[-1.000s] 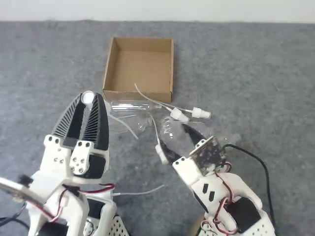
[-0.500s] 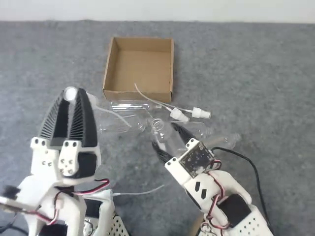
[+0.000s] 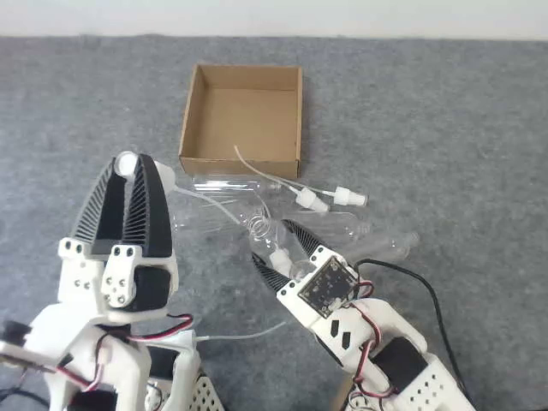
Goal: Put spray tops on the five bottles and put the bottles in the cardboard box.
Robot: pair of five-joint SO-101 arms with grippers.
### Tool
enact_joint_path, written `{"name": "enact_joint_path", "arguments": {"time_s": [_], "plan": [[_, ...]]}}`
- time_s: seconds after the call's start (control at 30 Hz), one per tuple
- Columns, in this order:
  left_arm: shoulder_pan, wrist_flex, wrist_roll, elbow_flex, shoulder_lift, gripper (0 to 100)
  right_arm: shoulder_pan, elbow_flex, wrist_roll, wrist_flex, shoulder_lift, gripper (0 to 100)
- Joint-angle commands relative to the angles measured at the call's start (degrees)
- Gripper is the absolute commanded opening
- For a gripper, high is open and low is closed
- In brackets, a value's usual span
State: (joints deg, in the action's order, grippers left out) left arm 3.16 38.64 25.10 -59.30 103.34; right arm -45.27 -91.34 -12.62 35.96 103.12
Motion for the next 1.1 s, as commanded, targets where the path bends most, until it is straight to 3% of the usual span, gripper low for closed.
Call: {"name": "enact_joint_path", "arguments": {"time_s": [0.0,0.57,0.8,1.07], "plan": [[1.1,-1.4,0.4,1.9,1.1,1,-2.1,0.8,-1.0,-1.2,0.8,0.7],[1.3,0.4,0.5,0.0,1.1,1,-3.1,0.8,-1.2,-1.5,0.8,0.7],[7.6,2.0,-4.6,-0.7,1.1,1,-3.1,0.8,-1.2,-1.5,0.8,0.7],[8.3,2.1,-4.7,-2.2,1.1,1,-3.0,1.0,-1.2,-1.5,0.8,0.7]]}}
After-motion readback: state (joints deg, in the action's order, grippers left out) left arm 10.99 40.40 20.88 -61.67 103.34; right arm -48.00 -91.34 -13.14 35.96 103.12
